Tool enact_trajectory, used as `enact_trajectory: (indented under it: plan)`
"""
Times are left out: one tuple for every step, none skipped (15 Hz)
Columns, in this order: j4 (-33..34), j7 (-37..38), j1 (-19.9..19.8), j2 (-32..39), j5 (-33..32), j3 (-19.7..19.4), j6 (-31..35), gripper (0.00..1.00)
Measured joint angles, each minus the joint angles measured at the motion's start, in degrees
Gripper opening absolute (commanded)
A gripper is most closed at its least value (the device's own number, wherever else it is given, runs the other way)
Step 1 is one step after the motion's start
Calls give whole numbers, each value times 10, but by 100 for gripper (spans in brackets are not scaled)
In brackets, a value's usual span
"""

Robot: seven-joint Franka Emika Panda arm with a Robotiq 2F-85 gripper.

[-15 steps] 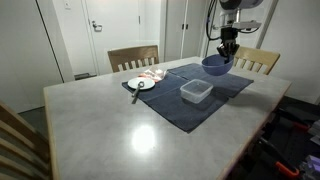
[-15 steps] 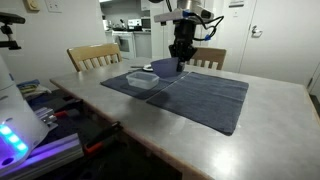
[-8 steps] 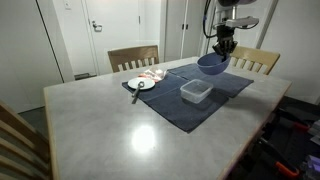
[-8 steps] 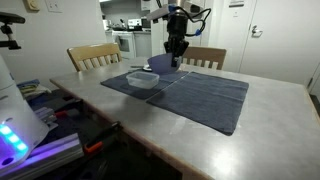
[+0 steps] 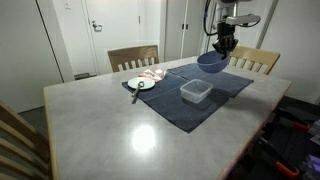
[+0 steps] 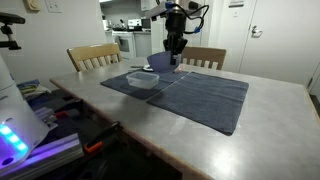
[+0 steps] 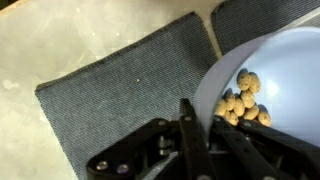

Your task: Pour the contents from the blue bowl into the clear bowl then place the blue bowl on the table

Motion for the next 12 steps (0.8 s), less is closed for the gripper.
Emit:
enact_trajectory:
  plan:
    - [0,0,0,0,-1,0,0,2]
    - [0,2,2,0,-3,0,0,2]
    - [0,7,4,1,-5,0,0,2]
    - [0,17,8,1,-8,0,0,2]
    - [0,31,14,1,-14,1,0,2]
    - [0,48,20,1,-20,1,0,2]
    - [0,66,27,1,-28,3,0,2]
    - [0,89,36,1,-37,4,0,2]
    - [0,111,45,1,-47,5,0,2]
    - [0,134,55,1,-59,6,-1,2]
    - [1,157,64,1,-71,7,-3,2]
    - [1,180,73,1,-83,9,-8,2]
